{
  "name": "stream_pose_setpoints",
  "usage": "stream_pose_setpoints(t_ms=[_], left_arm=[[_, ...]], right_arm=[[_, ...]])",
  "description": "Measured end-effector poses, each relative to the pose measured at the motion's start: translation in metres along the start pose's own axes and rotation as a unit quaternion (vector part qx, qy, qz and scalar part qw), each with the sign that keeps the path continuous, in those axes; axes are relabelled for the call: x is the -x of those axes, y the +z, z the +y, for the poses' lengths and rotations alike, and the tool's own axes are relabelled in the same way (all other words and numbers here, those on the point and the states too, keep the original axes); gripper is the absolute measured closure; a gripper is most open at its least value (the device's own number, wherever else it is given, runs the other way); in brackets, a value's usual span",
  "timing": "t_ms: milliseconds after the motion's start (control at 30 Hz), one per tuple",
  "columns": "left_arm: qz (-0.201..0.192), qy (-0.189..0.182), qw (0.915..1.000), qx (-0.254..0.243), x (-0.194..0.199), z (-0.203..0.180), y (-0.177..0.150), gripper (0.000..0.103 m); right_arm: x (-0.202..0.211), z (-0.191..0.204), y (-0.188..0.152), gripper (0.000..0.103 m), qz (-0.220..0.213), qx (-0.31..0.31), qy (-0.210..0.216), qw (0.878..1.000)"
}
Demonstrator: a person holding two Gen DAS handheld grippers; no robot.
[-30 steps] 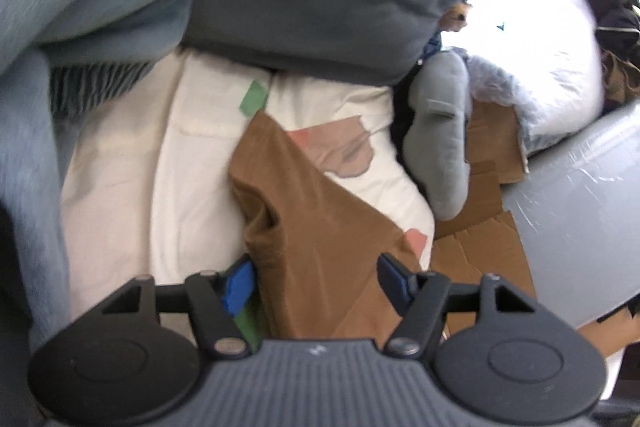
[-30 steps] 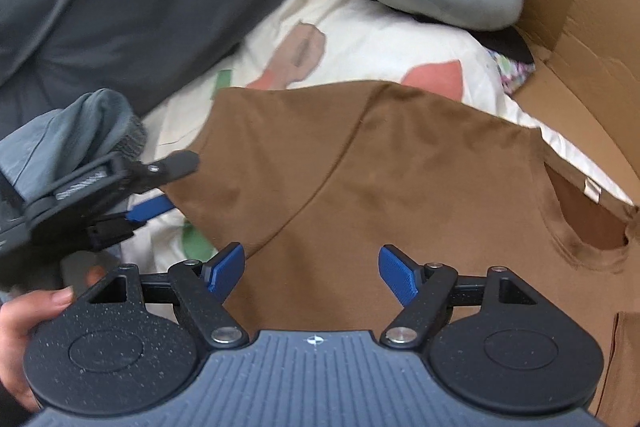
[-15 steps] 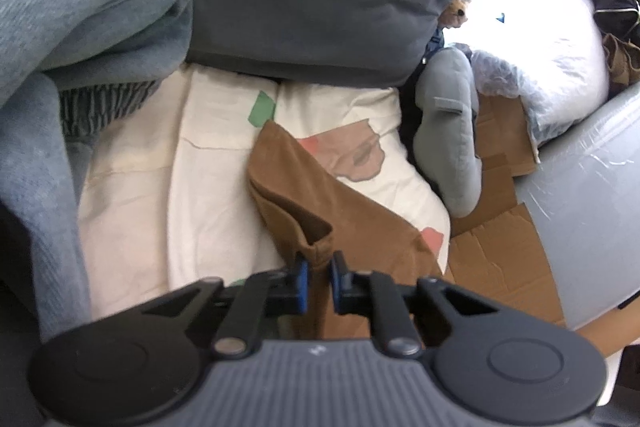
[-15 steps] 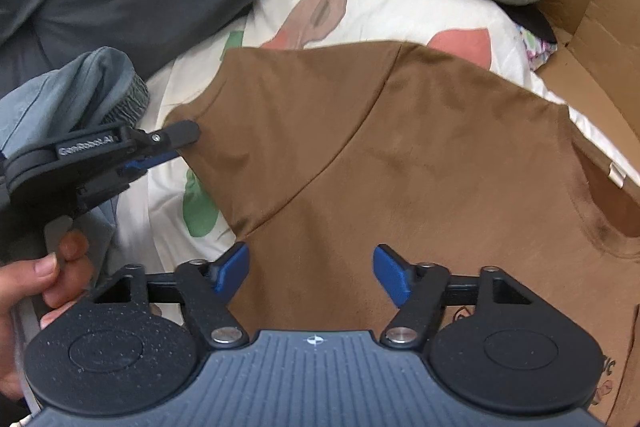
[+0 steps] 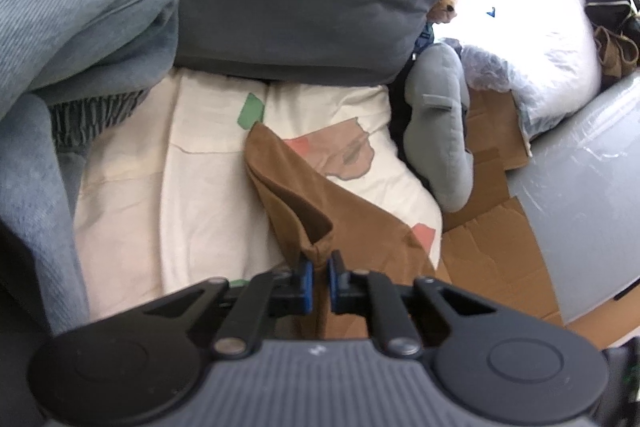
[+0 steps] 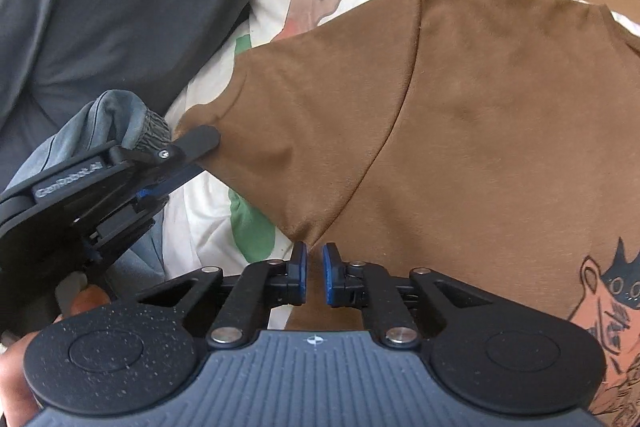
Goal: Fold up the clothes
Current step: 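Pinch the sleeve with the right tool and fold it over the body while the left tool pinches the shirt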
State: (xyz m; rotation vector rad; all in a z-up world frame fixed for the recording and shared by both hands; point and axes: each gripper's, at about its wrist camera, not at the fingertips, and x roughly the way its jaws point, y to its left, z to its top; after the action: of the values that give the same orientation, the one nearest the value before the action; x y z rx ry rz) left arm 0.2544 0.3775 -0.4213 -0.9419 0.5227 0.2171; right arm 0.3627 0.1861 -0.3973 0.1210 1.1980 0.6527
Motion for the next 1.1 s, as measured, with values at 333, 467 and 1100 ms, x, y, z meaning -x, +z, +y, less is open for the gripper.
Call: stream_pose_setpoints(t_ms=[333, 467, 1100], left_arm=[[0.008, -0.024, 0.9996, -0.015, 0.004, -0.017, 0.001, 0.096], [0.015, -0.029, 0.9993, -0.016, 0.002, -0.017, 0.000, 0.097], [0.101, -0.089, 0.9891, -0.061, -0.012, -0.043, -0.030, 0.097]], right_arm=[[-0.022, -0.023, -0.003, 0.100, 0.006, -0.075, 0.010, 0.997], [-0.030, -0.025, -0.006, 0.101, 0.005, -0.089, 0.020, 0.996], [-0.044, -0.034, -0.025, 0.100, -0.030, -0.142, 0.051, 0.988]])
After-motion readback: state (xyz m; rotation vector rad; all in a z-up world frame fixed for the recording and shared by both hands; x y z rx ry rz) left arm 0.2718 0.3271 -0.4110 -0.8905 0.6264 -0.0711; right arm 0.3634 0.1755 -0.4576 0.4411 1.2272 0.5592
